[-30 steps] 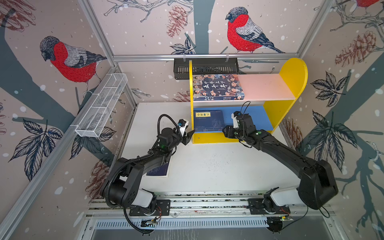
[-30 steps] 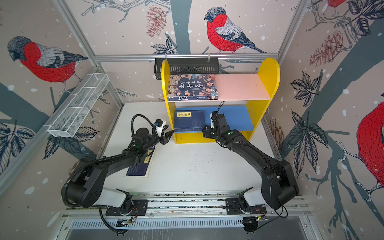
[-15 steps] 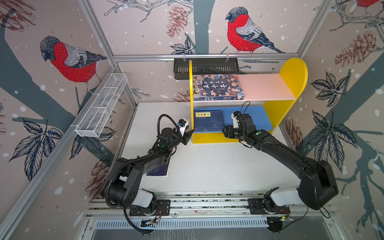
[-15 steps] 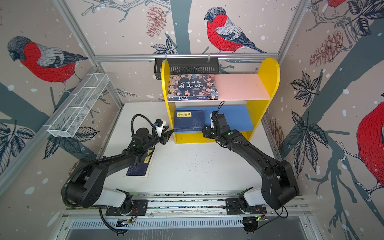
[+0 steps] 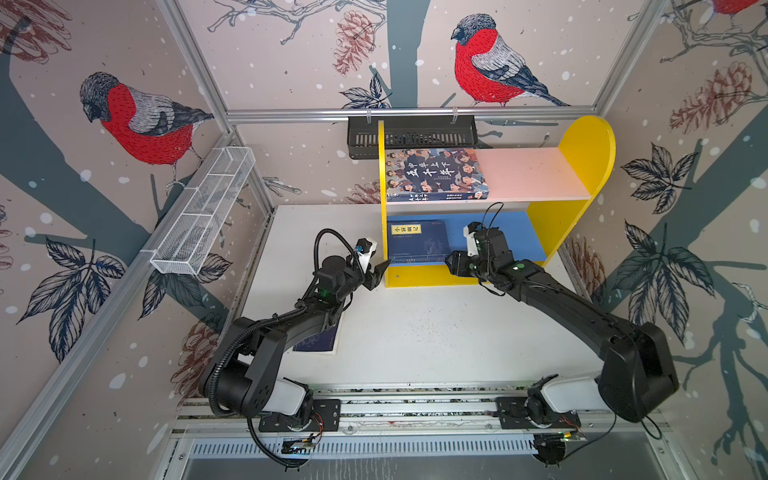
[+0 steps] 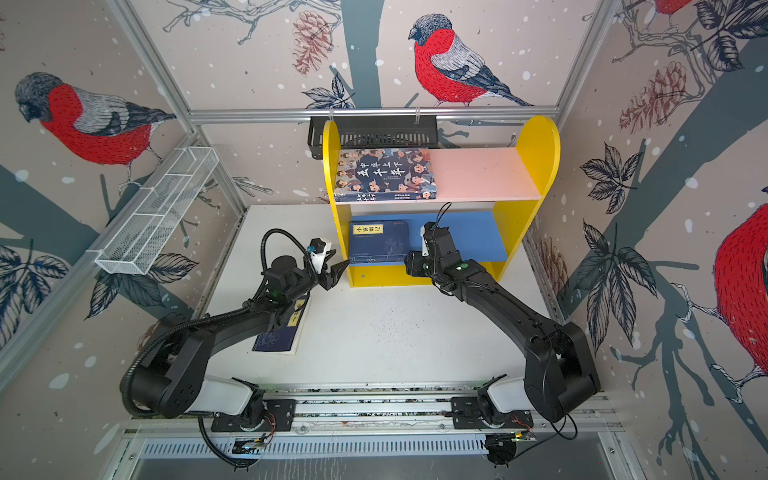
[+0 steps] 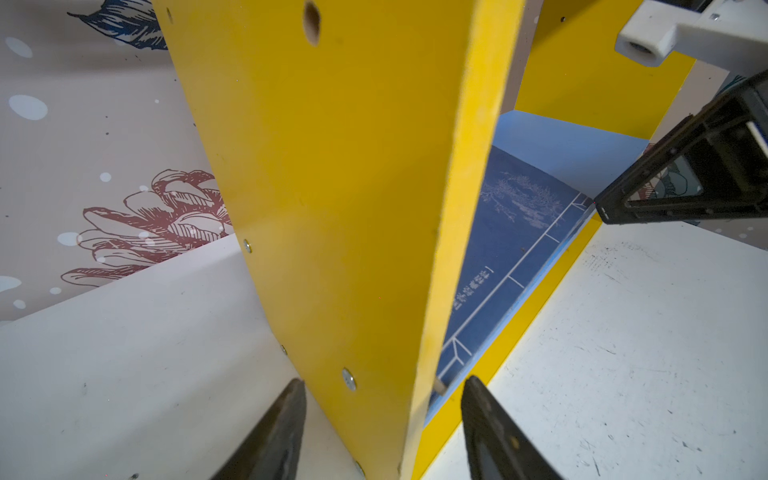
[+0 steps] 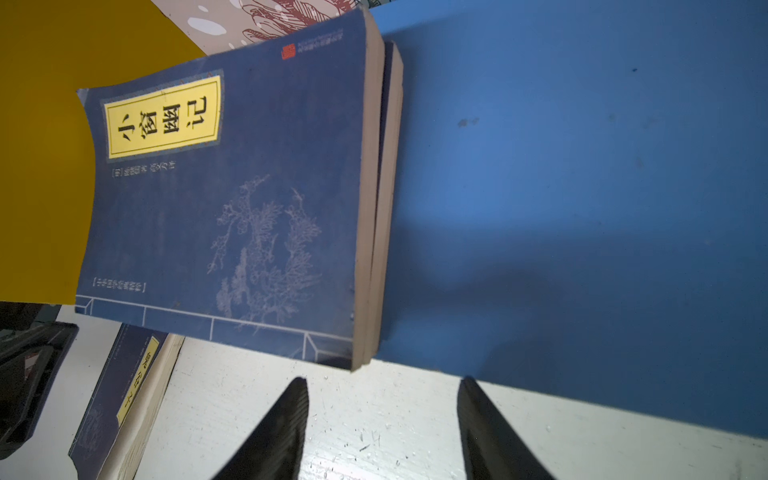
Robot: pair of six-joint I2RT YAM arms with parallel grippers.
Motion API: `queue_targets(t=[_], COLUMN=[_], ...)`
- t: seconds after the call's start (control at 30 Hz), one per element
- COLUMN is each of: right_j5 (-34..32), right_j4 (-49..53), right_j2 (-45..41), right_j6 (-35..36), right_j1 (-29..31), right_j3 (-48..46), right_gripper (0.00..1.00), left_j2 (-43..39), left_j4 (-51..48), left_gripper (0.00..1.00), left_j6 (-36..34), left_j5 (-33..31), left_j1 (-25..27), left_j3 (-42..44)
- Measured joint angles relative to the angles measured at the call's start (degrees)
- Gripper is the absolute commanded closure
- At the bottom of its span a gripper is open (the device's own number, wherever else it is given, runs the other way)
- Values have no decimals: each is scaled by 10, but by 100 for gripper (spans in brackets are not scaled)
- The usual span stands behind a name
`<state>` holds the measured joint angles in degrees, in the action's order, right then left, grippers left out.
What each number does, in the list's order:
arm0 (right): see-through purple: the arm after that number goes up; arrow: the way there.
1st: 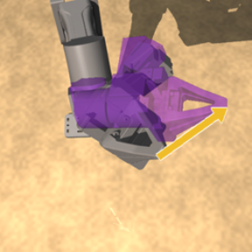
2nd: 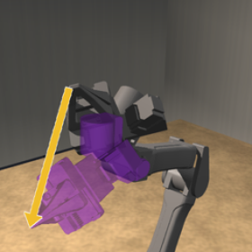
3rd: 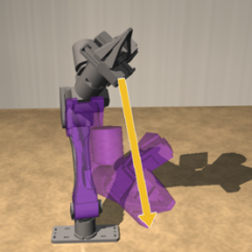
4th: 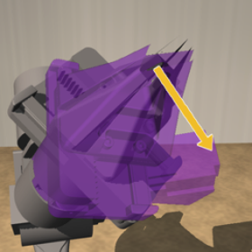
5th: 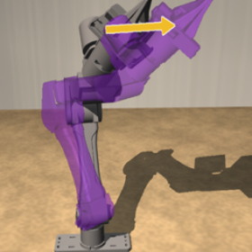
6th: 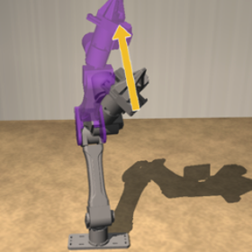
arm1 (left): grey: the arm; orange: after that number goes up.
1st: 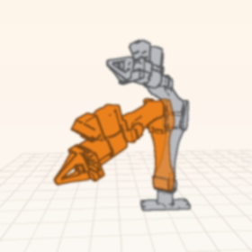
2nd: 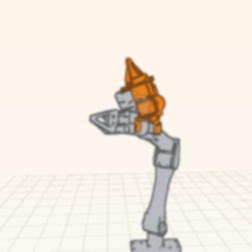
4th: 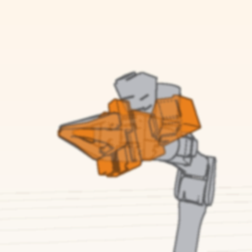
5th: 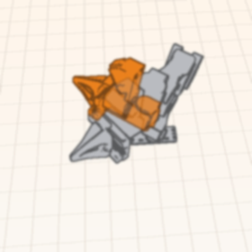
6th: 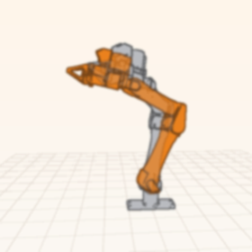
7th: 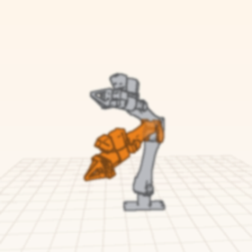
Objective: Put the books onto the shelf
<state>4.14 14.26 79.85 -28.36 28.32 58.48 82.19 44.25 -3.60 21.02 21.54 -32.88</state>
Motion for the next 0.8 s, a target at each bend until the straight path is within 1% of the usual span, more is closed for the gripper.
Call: queue_targets(t=[0.17, 0.33, 0.7, 0.8], right_j5=[0, 2, 2, 2], right_j4=[0, -1, -2, -2], right_j2=[0, 1, 2, 2], right_j6=[0, 0, 0, 0], right_j1=[0, 0, 1, 1], right_j3=[-2, -2, -2, -2], right_gripper=[41, 41, 41, 41], left_j2=[0, 1, 19, 19], left_j4=[0, 0, 0, 0], left_gripper=[37, 38, 48, 50], left_j6=[-1, -2, -2, -2], left_j5=[1, 15, 13, 12], left_j1=[0, 1, 4, 5], left_j3=[3, 3, -7, -9])
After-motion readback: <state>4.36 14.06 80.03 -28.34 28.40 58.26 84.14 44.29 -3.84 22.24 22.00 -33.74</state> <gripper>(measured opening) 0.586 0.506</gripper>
